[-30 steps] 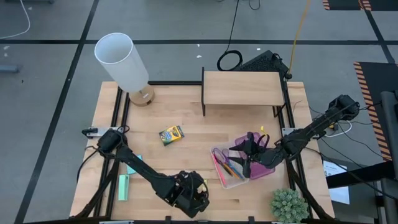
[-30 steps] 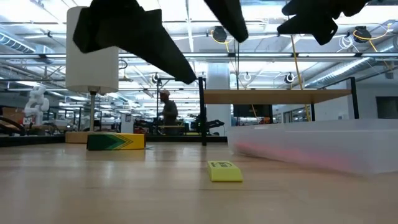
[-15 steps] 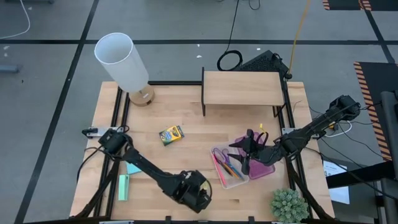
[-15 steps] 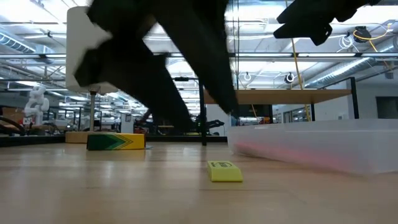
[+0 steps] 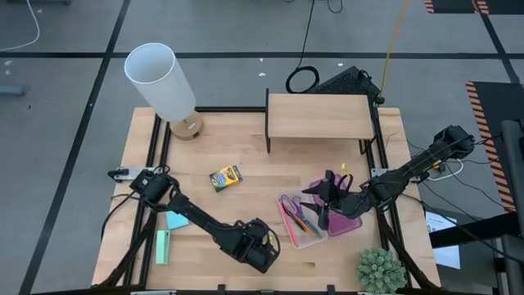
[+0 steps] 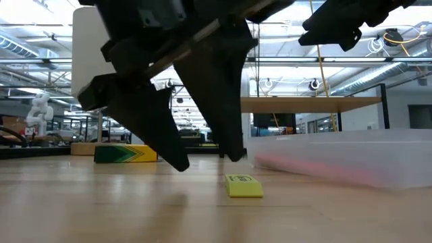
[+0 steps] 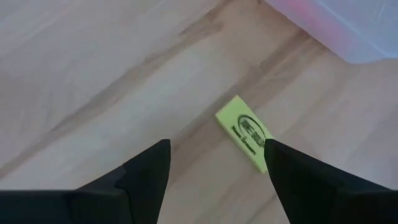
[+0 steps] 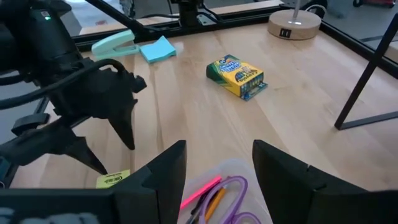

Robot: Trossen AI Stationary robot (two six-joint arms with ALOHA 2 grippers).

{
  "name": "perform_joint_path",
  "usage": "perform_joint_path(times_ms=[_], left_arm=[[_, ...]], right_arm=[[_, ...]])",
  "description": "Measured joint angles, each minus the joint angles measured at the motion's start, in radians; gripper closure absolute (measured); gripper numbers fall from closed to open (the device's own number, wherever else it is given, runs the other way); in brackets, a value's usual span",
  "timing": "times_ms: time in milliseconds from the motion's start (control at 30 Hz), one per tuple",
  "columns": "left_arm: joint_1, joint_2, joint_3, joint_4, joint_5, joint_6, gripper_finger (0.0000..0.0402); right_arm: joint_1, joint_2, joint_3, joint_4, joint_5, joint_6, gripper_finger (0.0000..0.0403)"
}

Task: Pack school essentials
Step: Put the yellow eraser into the purple supply box

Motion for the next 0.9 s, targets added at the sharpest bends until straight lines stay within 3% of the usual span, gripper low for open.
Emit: perform_joint_path(times_ms=[167, 700, 900], left_arm=[[0.004, 0.011, -0.001, 0.047, 0.045, 0.015, 0.0137], [0.031, 0.051, 0.003, 0.16, 0.048, 0.138, 0.0139], [0.031, 0.051, 0.004, 0.084, 0.036, 0.162, 0.0185]], right_arm=[[0.0, 0.0, 0.0, 0.001, 0.0, 0.0, 0.0225], [0.0, 0.0, 0.0, -0.011, 0.0, 0.005, 0.0225], [0.0, 0.0, 0.0, -0.019, 0.0, 0.007, 0.0225]])
